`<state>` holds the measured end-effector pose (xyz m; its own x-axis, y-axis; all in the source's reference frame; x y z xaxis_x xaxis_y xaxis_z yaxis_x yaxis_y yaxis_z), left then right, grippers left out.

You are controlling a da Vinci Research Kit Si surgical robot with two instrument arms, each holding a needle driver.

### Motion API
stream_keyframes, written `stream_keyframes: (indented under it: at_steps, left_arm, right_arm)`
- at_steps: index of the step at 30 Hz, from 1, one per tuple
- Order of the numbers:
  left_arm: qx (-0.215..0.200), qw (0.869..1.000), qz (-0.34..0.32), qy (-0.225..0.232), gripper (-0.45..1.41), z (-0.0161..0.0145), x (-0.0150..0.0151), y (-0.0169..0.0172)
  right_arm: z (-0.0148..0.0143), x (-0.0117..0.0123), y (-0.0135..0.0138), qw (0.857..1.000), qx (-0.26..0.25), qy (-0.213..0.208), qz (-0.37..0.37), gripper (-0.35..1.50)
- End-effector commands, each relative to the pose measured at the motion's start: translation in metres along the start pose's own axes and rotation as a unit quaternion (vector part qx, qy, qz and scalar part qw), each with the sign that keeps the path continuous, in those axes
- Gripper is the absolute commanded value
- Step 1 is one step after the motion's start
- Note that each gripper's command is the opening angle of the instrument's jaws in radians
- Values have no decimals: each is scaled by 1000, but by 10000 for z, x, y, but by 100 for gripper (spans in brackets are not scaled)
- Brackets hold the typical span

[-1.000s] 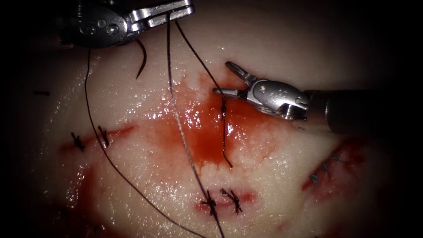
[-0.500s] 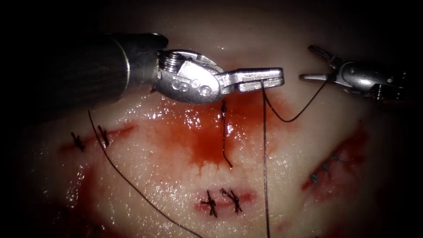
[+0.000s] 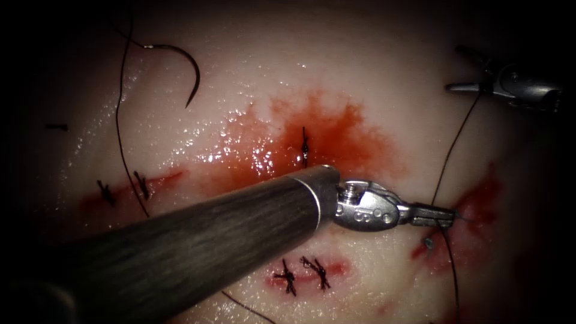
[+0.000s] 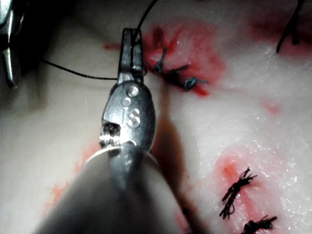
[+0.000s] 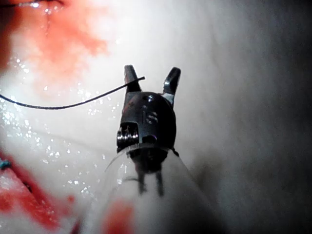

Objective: Wound Closure

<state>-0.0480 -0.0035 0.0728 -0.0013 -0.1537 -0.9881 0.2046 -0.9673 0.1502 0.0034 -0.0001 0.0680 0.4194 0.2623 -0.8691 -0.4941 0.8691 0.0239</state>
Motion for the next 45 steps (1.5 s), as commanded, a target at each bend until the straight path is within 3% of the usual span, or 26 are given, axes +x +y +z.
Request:
stream_keyframes:
  at_steps: [1, 2, 9, 12, 14, 18, 20, 26, 27, 28, 29, 31, 33, 37, 38, 41, 42, 43, 45]
  left_arm:
    - [-7, 1000, -2, 1, -45, 13, -12, 6]
    - [-18, 1000, -15, 3, -45, 28, -26, 18]
    - [-53, 998, -32, 5, -45, 60, -54, 51]
    - [-88, 994, -51, 24, -45, 66, -60, 66]
    - [-141, 985, -76, 55, -45, 67, -62, 83]
    - [-183, 978, -82, 65, -45, 66, -60, 97]
    - [-225, 966, -88, 93, -45, 64, -54, 108]
    - [-283, 940, -84, 169, -45, 55, -22, 116]
    - [-288, 936, -83, 182, -37, 53, -16, 116]
    - [-291, 934, -83, 191, 10, 52, -11, 116]
    - [-289, 933, -87, 193, 64, 50, -5, 116]
    - [-290, 933, -90, 192, 96, 48, 1, 115]
    - [-259, 947, -97, 164, 124, 46, 3, 112]
    - [-199, 968, -105, 112, 138, 36, 3, 93]
    - [-160, 977, -108, 89, 140, 22, 3, 79]
    - [-127, 983, -112, 68, 140, 6, 4, 66]
    - [-88, 988, -115, 44, 140, -16, 6, 52]
    - [-88, 988, -115, 44, 140, -16, 6, 52]
    - [-53, 993, -107, 20, 140, -51, 11, 35]
  right_arm:
    - [10, -2, -4, 1000, 0, 2, 0, 146]
    - [11, -2, -5, 1000, -2, 3, 1, 146]
    - [11, -2, -6, 1000, -3, 3, 1, 145]
    - [11, -2, -5, 1000, -3, 2, 1, 145]
    - [10, -3, -2, 1000, -4, 0, 1, 145]
    - [10, -3, -1, 1000, -10, 2, 3, 145]
    - [13, -2, -2, 1000, -13, 2, 3, 145]
    - [23, 0, -6, 1000, -18, 1, 3, 145]
    - [25, 0, -7, 1000, -18, -1, 3, 145]
    - [27, 0, -10, 1000, -17, 0, 2, 145]
    - [29, 0, -12, 1000, -14, 0, 1, 145]
    - [33, 0, -16, 1000, -11, -4, -1, 145]
    - [36, -1, -19, 1000, -9, -3, -2, 145]
    - [38, -1, -21, 1000, -5, -3, 0, 145]
    - [37, -1, -20, 1000, -5, -3, 3, 145]
    - [37, -1, -20, 1000, -1, -7, 20, 145]
    - [37, -1, -20, 999, 5, -14, 36, 145]
    - [37, -1, -20, 999, 5, -14, 36, 145]
    - [36, -2, -22, 999, 4, -26, 37, 141]
